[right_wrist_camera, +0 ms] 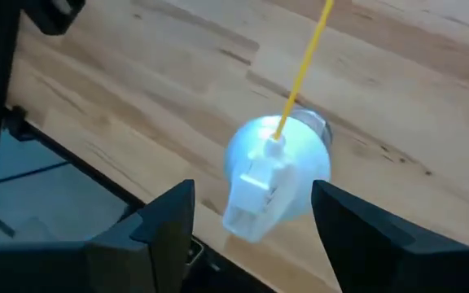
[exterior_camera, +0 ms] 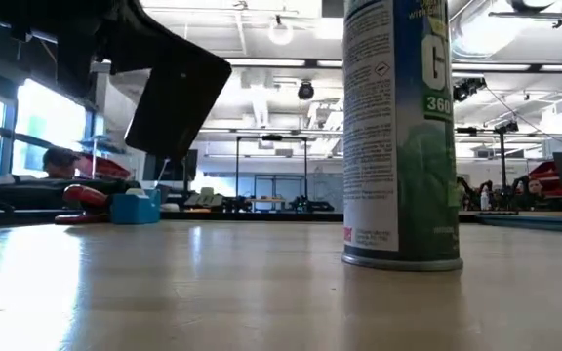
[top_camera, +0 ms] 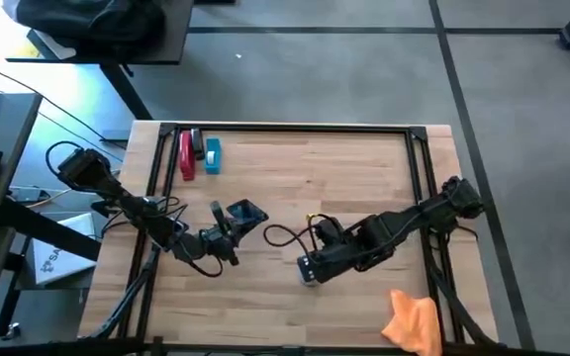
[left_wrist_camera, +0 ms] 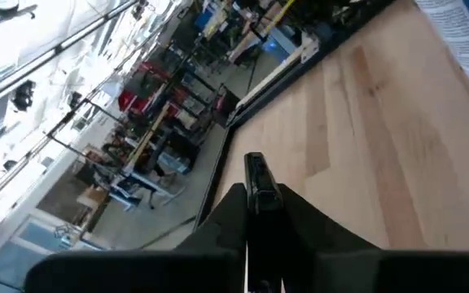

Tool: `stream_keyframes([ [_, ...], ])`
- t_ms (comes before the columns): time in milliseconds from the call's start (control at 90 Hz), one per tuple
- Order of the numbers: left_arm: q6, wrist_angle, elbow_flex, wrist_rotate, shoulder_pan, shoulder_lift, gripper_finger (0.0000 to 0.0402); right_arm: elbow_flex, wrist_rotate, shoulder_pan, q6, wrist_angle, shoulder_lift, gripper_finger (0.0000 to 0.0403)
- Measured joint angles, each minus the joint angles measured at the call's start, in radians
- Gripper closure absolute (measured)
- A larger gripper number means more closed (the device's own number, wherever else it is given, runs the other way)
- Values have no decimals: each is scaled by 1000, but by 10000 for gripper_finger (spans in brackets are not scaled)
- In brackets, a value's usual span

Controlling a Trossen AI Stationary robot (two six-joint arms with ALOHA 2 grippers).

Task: Apply microfiber cloth
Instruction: Spray the front and back of the black cellphone using the white spray bottle

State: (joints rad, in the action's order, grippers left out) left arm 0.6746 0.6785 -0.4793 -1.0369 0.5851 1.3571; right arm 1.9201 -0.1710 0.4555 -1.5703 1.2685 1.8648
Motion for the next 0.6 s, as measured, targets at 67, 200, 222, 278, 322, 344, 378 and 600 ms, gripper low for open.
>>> stream_keyframes([
  [67,6,-1,0,1,-5,0,385,-9,-6,-4,0,3,0,187],
  [200,17,2,0,7,-18,0,385,-52,1,-4,0,-7,0,196],
  [222,17,5,0,7,-19,0,385,-61,13,-4,0,-13,0,199],
  [278,17,19,0,8,-24,0,385,-79,41,-5,0,-25,0,207],
  [322,18,33,0,17,-30,0,385,-92,54,-7,0,-30,0,214],
  [344,19,41,0,24,-32,0,385,-95,57,-8,0,-34,0,218],
  [378,27,58,0,34,-36,0,385,-98,60,-9,0,-45,0,226],
  [600,140,208,0,39,-56,0,385,-100,82,-24,56,-36,-5,312],
])
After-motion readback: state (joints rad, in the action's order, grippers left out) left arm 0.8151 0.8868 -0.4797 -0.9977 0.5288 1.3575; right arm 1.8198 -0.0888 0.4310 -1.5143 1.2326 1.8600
